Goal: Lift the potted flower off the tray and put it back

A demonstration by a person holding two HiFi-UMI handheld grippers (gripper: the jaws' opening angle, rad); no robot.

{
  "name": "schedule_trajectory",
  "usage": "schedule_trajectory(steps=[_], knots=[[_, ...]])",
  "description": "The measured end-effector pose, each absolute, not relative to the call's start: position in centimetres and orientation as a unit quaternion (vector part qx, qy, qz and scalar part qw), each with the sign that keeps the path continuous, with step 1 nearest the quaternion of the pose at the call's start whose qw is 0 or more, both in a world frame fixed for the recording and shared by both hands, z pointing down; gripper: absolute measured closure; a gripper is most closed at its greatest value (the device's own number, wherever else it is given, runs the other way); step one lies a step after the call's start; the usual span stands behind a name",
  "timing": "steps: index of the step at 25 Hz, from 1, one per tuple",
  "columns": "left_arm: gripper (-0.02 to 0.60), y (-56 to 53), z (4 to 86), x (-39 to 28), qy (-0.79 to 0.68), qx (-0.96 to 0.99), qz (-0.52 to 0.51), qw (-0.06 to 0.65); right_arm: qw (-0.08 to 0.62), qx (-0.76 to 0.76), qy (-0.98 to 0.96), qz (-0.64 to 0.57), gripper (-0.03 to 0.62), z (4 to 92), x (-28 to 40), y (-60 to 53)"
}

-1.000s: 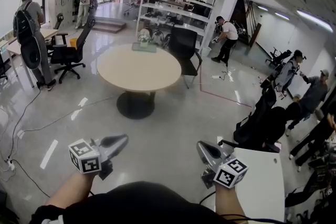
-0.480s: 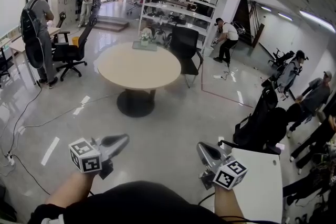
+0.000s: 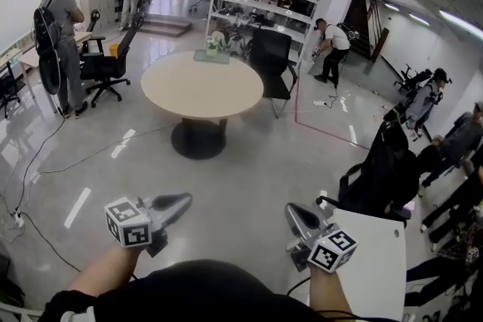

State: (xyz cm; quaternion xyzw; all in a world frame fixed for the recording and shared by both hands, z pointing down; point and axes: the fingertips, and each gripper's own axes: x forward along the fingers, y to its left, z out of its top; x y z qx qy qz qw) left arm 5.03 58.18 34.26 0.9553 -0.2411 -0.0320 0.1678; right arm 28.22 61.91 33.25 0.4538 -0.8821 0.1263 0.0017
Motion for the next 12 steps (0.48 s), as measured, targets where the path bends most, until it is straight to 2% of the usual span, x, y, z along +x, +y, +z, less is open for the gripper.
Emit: schedule_trajectory(steps=[6, 12], knots=[[0.583, 56.0, 34.8, 4.3, -0.245, 0.953, -0.032, 0.177, 0.007, 0.455, -0.880, 0.138, 0.579, 34.0, 27.9, 59.7], [0.583, 50.4, 34.5, 1.3, -0.228, 0.957, -0.042, 0.171, 0.014, 0.464, -0.877, 0.123, 0.580, 33.0, 24.5, 54.0]])
